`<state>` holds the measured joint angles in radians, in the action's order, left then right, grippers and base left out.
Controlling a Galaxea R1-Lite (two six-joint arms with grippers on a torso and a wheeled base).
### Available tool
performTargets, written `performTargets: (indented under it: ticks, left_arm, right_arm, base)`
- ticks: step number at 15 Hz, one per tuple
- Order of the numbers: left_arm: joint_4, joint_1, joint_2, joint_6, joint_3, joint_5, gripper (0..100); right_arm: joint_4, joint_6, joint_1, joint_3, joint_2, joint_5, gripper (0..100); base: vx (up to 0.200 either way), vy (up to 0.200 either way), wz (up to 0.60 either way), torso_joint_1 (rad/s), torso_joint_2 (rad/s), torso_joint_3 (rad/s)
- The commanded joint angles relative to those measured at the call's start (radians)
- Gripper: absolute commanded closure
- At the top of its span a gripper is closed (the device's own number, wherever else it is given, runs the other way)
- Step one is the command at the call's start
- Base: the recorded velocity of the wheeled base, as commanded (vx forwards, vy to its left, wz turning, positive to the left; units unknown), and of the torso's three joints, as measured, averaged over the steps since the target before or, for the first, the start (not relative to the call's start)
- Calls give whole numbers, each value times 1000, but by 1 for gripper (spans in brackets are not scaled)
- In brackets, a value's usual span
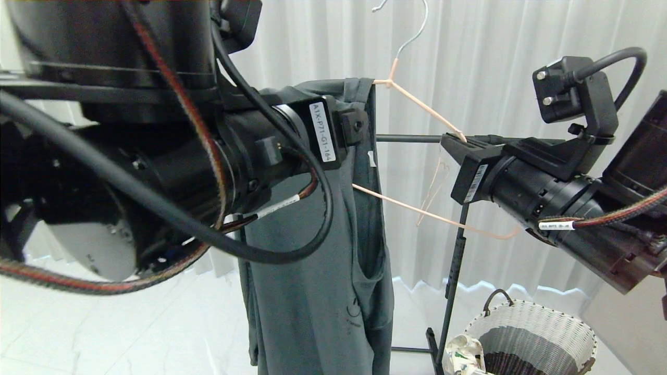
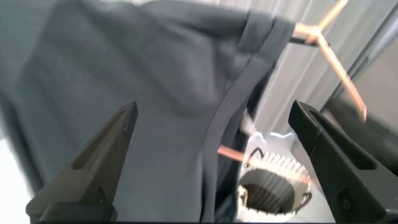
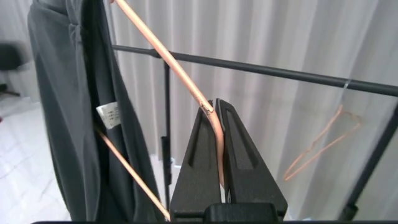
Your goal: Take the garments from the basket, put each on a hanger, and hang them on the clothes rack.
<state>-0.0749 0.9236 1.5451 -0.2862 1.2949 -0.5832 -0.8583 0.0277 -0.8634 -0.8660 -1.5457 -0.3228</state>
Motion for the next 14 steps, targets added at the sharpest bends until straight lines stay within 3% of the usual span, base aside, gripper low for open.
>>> performTargets:
  ticks: [1,2,4,6,8,10,11,13,14]
  left_arm:
    - [0,26,-76,1,-65,0,0]
    - [0,29,-100,22,-89,-1,0]
    - [1,27,-175,133,-149,8,0]
    - [1,21,-249,208,-177,65,0]
    - [1,-39,-310,305,-198,187,0]
    - [4,-215,-342,389,-236,396,0]
    - [4,-270,-350,394,-270,508,0]
    - [4,-278,-364,395,-335,652,0]
    - [4,-276,-364,395,-341,660,0]
  right_arm:
    - [1,-2,30,5,1,1,100]
    - [1,-5,49,13,6,4,100]
    - [1,-26,93,39,21,39,100]
    - [-1,-41,122,90,53,97,100]
    - [-25,-55,124,160,90,128,100]
    - [-50,-94,124,278,153,160,100]
    - [-54,-98,113,329,191,168,100]
    - [-54,-127,86,398,257,192,100]
    - [-53,-130,84,404,263,194,100]
  base:
    - [0,0,0,0,0,0]
    - [0,0,0,0,0,0]
    - [0,0,0,0,0,0]
    - [0,0,0,0,0,0]
    - [0,0,0,0,0,0]
    - [0,0,0,0,0,0]
    - [0,0,0,0,0,0]
    - [0,0,0,0,0,0]
    - [0,0,0,0,0,0]
